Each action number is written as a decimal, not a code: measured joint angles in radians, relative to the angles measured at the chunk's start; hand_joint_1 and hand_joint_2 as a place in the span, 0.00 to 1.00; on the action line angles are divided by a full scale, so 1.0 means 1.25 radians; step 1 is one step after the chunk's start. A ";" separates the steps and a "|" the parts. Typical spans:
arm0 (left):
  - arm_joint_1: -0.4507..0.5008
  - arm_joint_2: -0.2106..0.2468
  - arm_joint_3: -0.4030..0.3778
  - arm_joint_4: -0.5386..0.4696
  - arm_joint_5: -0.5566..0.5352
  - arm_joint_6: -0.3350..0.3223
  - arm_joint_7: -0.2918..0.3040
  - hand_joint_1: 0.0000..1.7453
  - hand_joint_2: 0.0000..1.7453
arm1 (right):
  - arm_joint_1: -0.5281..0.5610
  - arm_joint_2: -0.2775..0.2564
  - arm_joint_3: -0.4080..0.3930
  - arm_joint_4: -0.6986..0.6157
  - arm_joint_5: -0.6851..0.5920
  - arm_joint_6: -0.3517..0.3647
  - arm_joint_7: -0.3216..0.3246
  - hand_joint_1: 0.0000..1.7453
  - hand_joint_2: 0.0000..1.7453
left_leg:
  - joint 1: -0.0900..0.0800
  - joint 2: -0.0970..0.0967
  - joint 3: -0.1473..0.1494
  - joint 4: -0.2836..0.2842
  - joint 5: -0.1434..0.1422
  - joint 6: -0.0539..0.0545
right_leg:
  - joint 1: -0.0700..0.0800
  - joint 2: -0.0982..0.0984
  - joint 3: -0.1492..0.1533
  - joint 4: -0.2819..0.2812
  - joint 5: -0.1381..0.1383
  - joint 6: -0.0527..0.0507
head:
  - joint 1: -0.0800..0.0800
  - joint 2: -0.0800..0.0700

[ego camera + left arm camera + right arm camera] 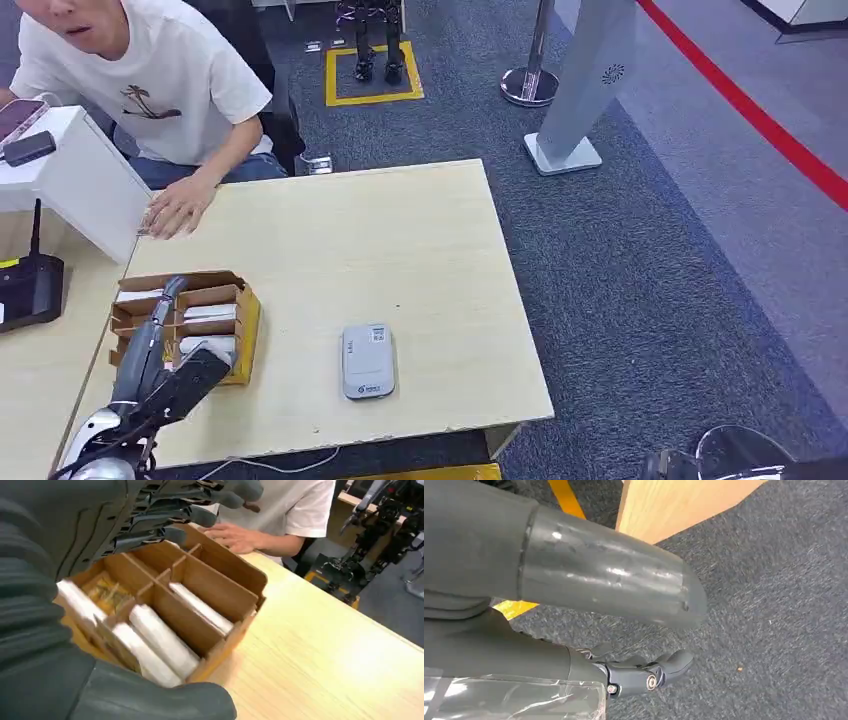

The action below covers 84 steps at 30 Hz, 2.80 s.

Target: Pass the card to the sensor for recognition and then transmit it.

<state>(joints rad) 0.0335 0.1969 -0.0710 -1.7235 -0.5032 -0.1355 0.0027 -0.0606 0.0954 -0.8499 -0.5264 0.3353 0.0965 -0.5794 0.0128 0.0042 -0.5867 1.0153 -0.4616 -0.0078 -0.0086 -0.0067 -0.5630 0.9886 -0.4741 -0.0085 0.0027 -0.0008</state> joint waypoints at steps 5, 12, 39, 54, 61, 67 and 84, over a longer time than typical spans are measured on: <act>-0.029 0.056 0.000 0.015 -0.006 -0.024 0.027 0.00 1.00 | -0.010 0.000 -0.011 0.017 0.009 0.002 -0.005 0.00 0.00 | 0.000 0.000 0.000 0.000 0.000 0.000 | 0.001 0.000 0.000 0.000 0.000 0.000 | 0.000 0.000; -0.037 0.105 -0.001 0.029 0.003 -0.039 0.046 0.00 1.00 | -0.020 0.000 -0.013 0.039 0.017 0.003 -0.015 0.00 0.00 | 0.000 0.000 0.000 0.000 0.000 0.000 | 0.000 0.000 0.000 0.000 0.000 0.000 | 0.000 0.000; -0.034 0.080 -0.007 0.026 0.166 -0.035 -0.063 0.00 1.00 | -0.033 0.000 -0.013 0.066 0.040 0.014 -0.031 0.00 0.00 | 0.000 0.000 0.000 0.000 0.000 0.000 | 0.000 0.000 0.000 0.000 0.000 0.000 | 0.000 0.000; 0.199 -0.074 0.013 -0.126 0.356 -0.033 -0.174 0.00 1.00 | -0.023 0.000 -0.042 0.077 0.018 0.013 -0.042 0.00 0.00 | 0.000 0.002 0.000 0.000 -0.003 0.001 | 0.000 0.002 0.000 -0.001 -0.002 0.002 | 0.001 0.000; 0.268 -0.103 0.019 -0.155 0.349 -0.031 -0.185 0.00 1.00 | -0.017 0.000 -0.053 0.077 0.019 0.013 -0.042 0.00 0.00 | -0.001 0.002 0.000 0.000 -0.004 0.002 | 0.000 0.002 0.000 -0.001 -0.003 0.002 | 0.000 0.000; 0.312 -0.118 0.031 -0.183 0.193 0.003 -0.105 0.00 1.00 | -0.015 0.000 -0.064 0.075 0.027 0.018 -0.039 0.00 0.00 | 0.000 0.001 0.000 0.000 -0.004 0.002 | 0.000 0.001 0.000 -0.001 -0.003 0.002 | 0.000 0.000; 0.293 -0.012 0.042 -0.190 -0.022 0.028 0.038 0.00 1.00 | -0.012 0.007 -0.105 0.062 0.066 0.033 -0.034 0.00 0.00 | 0.000 0.001 0.000 0.000 -0.003 0.002 | 0.000 0.001 0.000 -0.001 -0.003 0.002 | 0.001 0.000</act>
<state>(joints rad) 0.3993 0.1815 -0.0191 -1.9608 -0.5310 -0.1003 0.0507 -0.0751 0.1038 -0.9811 -0.4490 0.4173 0.1377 -0.6222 0.0125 0.0056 -0.5866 1.0150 -0.4659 -0.0059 -0.0089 -0.0057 -0.5625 0.9879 -0.4779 -0.0061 0.0034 -0.0008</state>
